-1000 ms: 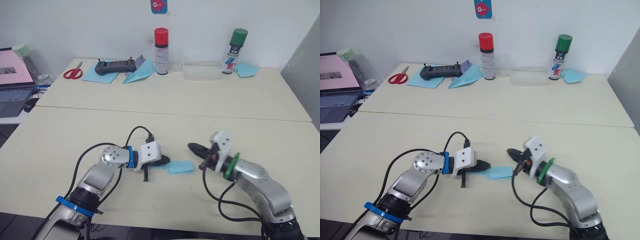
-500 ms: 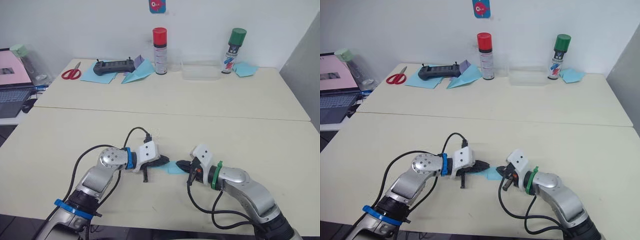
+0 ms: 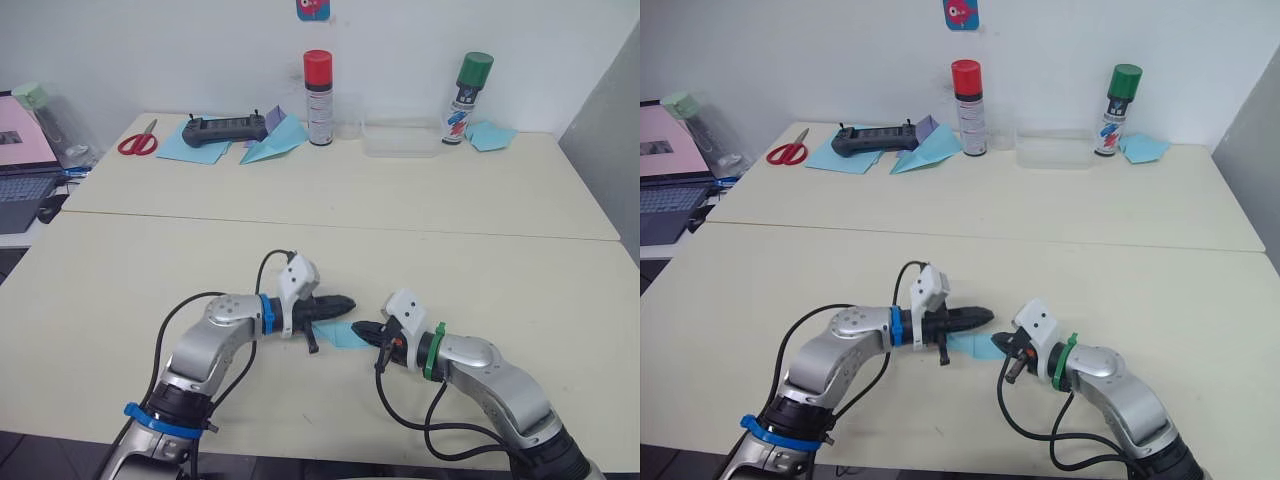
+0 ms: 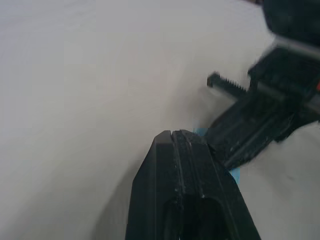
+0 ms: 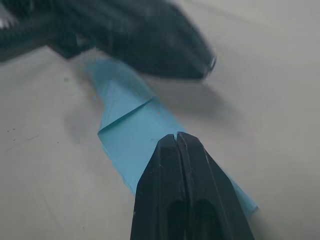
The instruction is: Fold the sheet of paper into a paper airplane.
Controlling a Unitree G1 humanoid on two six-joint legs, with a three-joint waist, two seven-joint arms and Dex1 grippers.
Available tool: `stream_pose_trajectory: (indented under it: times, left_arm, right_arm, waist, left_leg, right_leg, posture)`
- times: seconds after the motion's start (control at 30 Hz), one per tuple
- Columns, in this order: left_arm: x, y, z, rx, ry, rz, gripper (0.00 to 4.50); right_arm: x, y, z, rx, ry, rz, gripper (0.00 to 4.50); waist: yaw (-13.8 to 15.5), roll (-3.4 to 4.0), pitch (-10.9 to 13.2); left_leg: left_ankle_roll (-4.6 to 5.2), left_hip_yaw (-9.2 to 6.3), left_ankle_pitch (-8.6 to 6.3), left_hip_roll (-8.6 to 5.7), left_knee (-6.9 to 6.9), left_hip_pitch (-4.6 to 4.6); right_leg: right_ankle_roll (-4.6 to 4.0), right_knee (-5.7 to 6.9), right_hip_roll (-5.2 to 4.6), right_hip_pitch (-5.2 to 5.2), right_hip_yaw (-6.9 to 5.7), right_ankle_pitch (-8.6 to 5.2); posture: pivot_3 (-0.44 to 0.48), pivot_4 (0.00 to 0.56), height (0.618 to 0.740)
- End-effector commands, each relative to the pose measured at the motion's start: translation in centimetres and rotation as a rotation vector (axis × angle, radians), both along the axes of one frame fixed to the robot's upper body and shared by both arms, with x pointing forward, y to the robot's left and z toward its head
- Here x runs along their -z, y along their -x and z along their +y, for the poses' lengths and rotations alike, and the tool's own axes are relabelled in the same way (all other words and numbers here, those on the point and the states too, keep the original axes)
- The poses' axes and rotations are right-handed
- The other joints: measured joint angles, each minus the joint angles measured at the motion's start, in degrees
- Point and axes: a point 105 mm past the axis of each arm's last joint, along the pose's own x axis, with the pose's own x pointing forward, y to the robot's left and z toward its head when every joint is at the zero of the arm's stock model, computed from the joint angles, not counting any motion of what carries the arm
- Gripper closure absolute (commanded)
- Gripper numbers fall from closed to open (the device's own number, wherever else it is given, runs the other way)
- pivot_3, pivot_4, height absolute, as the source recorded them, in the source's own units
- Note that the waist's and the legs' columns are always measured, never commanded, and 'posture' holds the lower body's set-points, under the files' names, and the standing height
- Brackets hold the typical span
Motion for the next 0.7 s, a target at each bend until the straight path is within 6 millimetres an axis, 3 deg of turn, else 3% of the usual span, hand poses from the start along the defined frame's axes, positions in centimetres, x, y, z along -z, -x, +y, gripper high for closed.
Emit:
stream_pose_trajectory:
  times: [0.03,0.3,0.7]
  left_arm:
    - [1.4,-0.3,1.1,-0.032,-0.095,-0.062,4.5]
    - [4.5,-0.2,4.3,-0.12,-0.178,-0.08,4.5]
    - [6.1,0.2,7.4,-0.198,-0.227,-0.061,4.5]
  right_arm:
    - [2.0,0.2,-1.4,0.047,0.073,0.064,4.46]
    - [2.1,0.7,-1.4,0.046,0.074,0.074,4.46]
    - [2.2,0.6,-1.3,0.033,0.077,0.081,4.46]
  waist:
    - [0.1,-0.01,0.0]
    - [0.1,0.02,0.0]
    - [-1.3,0.07,-0.2]
  left_leg:
    - [0.0,0.0,0.0,0.0,0.01,0.0]
    - [0.0,0.02,0.0,0.02,0.0,0.07]
    - [0.0,0.14,0.0,0.17,-0.01,0.38]
  right_leg:
    - [0.0,0.0,0.0,0.0,0.01,0.0]
    - [-0.01,0.01,-0.02,0.03,0.02,0.0]
    - [-0.4,0.17,0.04,0.11,0.05,-0.22]
  posture:
    - [0.0,0.15,0.74]
    - [0.0,0.15,0.74]
    - [0.0,0.15,0.74]
